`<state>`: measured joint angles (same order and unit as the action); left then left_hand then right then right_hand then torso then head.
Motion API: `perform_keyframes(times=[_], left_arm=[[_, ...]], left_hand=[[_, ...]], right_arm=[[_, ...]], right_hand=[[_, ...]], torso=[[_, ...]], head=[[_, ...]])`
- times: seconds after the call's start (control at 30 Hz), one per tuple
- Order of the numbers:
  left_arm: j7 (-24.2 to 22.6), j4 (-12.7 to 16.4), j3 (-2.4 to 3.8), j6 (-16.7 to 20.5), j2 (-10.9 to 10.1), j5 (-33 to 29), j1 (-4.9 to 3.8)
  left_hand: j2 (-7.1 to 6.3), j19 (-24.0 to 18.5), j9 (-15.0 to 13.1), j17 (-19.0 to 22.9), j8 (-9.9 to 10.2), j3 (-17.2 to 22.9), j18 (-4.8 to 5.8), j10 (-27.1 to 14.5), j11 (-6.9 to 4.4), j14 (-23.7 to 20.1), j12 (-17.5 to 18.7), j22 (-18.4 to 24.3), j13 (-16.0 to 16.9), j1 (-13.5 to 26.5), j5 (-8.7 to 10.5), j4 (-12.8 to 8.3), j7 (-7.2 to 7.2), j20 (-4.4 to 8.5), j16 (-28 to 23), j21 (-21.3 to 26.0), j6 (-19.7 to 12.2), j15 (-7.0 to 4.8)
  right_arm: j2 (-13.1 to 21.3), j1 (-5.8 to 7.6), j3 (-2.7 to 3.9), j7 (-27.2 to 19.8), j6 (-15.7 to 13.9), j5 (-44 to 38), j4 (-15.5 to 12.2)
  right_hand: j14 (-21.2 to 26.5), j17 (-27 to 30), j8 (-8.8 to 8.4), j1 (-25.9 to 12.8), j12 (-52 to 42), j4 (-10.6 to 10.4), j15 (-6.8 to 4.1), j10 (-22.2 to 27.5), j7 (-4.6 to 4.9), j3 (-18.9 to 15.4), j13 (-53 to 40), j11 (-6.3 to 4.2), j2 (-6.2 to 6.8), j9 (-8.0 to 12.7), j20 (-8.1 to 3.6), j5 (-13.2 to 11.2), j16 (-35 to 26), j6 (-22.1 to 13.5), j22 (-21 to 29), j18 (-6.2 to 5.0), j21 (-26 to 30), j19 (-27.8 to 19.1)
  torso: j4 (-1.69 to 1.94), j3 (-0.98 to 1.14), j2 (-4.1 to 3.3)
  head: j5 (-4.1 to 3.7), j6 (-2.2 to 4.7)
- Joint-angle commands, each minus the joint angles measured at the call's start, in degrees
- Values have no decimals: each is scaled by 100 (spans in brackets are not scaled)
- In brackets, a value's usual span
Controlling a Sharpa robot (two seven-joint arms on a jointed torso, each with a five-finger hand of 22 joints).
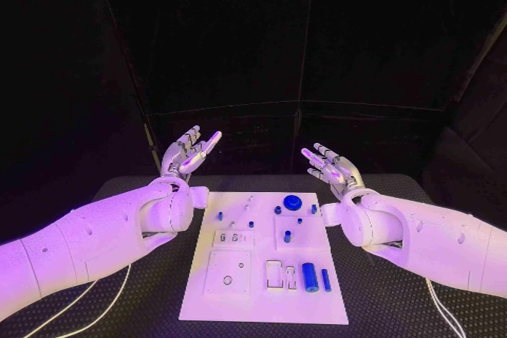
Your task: Assemble the parts on the task board
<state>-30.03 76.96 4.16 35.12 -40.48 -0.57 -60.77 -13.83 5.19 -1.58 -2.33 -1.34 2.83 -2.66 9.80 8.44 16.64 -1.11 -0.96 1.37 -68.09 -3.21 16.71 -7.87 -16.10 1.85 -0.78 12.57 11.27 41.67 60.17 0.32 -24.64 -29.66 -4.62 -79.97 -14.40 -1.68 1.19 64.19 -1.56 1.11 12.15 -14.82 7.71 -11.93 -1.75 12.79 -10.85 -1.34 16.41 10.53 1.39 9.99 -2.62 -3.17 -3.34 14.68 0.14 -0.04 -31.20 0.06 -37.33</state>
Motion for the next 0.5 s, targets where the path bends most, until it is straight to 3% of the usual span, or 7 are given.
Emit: perform_keyframes(times=[0.03, 0.13, 0.2, 0.23, 0.27, 0.37, 0.5], left_arm=[[-198, -7, 10, -350, 9, -4, -14], [-198, -7, 10, -350, 9, -4, -14], [-198, -7, 10, -350, 9, -4, -14], [-217, -75, 8, -495, -54, -21, -13], [-246, -62, 8, -516, -74, -27, -13], [-306, -32, 8, -560, -123, -34, -11], [-357, 68, 7, -615, -232, -37, -9]], left_hand=[[-18, 19, -13, -14, -34, 15, -120, 69, 49, 80, -33, -11, 10, -194, -36, 60, -289, -69, 40, -30, 63, 33], [5, 37, -17, -22, -39, 34, -133, 106, 79, 117, -40, -15, 16, -197, -30, 59, -316, -69, 49, -36, 86, 37], [72, 103, -30, -44, -58, 102, -164, 229, 144, 246, -63, -30, 31, -225, -16, 52, -376, -70, 78, -58, 180, 41], [136, 162, -45, -63, -81, 169, -187, 348, 184, 361, -85, -43, 45, -256, -7, 57, -413, -69, 103, -78, 290, 29], [245, 266, -66, -92, -117, 277, -233, 540, 221, 548, -119, -65, 66, -309, 4, 55, -445, -67, 142, -113, 466, 15], [512, 644, -130, -192, -236, 477, -378, 1164, 368, 1204, -246, -141, 129, -411, 12, 32, -532, -71, 306, -248, 996, 69], [746, 2566, -243, -390, -480, 611, -576, 2770, 528, 2650, -585, -515, 263, -626, 18, -2, -537, -62, 707, -972, 2094, 125]], right_arm=[[-41, 21, 11, 284, 959, -441, 117], [-62, 23, 13, 329, 1108, -499, 186], [-67, 23, 14, 340, 1142, -512, 202], [8, 61, 16, 264, 600, -1713, 425], [7, 82, 16, 311, 539, -1965, 458], [15, 121, 17, 440, 438, -2498, 501], [20, 209, 20, 711, 412, -3280, 535]], right_hand=[[-1361, -131, 150, 920, -184, 529, 208, -1045, 886, 197, -100, 249, -48, -94, 1, -53, 284, 740, -168, -239, -349, 830], [-3089, -275, 428, 1422, -554, 983, 27, -2735, 888, 441, -246, 135, -30, -236, 18, -138, 722, 1906, -392, -483, -834, 1939], [-3526, -264, 590, 1596, -695, 1207, -103, -3324, 812, 578, -254, 29, -49, -302, 19, -135, 823, 2641, -451, -618, -1015, 2275], [-3744, -264, 663, 1671, -736, 1326, -167, -3511, 778, 643, -245, -31, -53, -328, 9, -144, 876, 2989, -473, -680, -1089, 2409], [-3934, -229, 673, 1678, -710, 1466, -229, -3675, 728, 718, -199, -66, -57, -316, 9, -138, 864, 3275, -486, -717, -1160, 2541], [-4245, -207, 665, 1683, -649, 1555, -309, -3930, 665, 837, -178, -155, -28, -286, -46, -128, 840, 3707, -501, -746, -1259, 2717], [-4895, -230, 614, 1722, -550, 1564, -520, -4378, 561, 1026, -174, -269, 106, -249, -243, -141, 879, 4148, -598, -744, -1550, 3144]], torso=[[0, 0, 0], [0, 0, 0], [0, 0, 0], [-9, -14, -22], [-14, -17, -35], [-27, -20, -68], [-44, -23, -145]], head=[[0, -1], [0, -1], [0, -1], [38, -123], [30, -128], [7, -134], [39, -134]])
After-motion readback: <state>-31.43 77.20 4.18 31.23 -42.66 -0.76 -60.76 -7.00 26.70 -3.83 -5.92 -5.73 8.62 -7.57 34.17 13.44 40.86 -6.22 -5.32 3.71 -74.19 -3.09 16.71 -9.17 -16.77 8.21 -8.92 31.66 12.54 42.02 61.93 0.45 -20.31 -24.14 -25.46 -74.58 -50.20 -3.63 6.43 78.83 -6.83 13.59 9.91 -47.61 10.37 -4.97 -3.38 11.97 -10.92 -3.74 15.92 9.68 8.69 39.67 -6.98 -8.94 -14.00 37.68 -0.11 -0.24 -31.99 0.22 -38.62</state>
